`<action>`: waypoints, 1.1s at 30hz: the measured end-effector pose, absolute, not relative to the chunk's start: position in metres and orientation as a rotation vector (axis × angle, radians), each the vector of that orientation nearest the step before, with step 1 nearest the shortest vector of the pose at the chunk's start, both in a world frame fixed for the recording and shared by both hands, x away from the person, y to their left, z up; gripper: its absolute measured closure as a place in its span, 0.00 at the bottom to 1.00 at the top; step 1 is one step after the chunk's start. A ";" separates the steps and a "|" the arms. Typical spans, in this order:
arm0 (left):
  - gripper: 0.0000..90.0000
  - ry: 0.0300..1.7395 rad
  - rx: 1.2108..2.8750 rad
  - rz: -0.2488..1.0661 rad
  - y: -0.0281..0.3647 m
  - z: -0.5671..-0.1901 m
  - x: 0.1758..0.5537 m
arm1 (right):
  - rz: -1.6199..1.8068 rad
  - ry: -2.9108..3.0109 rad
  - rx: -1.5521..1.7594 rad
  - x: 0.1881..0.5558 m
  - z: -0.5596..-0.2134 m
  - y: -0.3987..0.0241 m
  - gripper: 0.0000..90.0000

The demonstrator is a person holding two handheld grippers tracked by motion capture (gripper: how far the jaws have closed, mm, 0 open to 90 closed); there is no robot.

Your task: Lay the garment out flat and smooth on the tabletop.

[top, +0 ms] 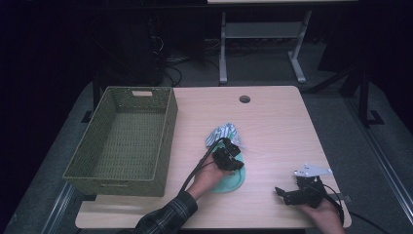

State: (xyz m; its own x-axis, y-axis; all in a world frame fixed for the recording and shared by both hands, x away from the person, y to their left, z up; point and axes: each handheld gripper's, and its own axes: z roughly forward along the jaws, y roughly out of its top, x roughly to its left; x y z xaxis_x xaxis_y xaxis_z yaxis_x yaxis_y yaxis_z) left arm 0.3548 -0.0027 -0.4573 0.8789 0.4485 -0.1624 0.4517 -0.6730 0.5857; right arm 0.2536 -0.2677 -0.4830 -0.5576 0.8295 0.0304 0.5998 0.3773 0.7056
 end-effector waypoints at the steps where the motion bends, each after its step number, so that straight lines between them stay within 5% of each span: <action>1: 1.00 0.634 2.406 -0.015 -0.005 -0.457 0.352 | 0.978 2.313 1.251 0.254 -0.483 -0.268 0.03; 13: 0.99 0.500 2.419 -0.103 -0.039 -0.458 0.318 | 0.978 2.314 1.253 0.254 -0.483 -0.268 0.03; 21: 0.85 0.518 2.345 -0.049 -0.023 -0.429 0.324 | 0.974 2.314 1.249 0.254 -0.483 -0.267 0.04; 33: 0.85 0.623 2.236 0.060 0.025 -0.394 0.350 | 1.226 2.322 1.176 0.261 -0.460 -0.255 0.76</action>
State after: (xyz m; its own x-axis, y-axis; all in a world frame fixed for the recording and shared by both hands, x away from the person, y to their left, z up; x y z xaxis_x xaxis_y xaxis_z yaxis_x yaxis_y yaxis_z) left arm 0.3498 0.0251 -0.3939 0.8778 0.4535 -0.1541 0.4158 -0.5617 0.7152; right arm 0.2608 -0.2547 -0.4602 -0.6370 0.7596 0.1309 0.5367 0.3152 0.7827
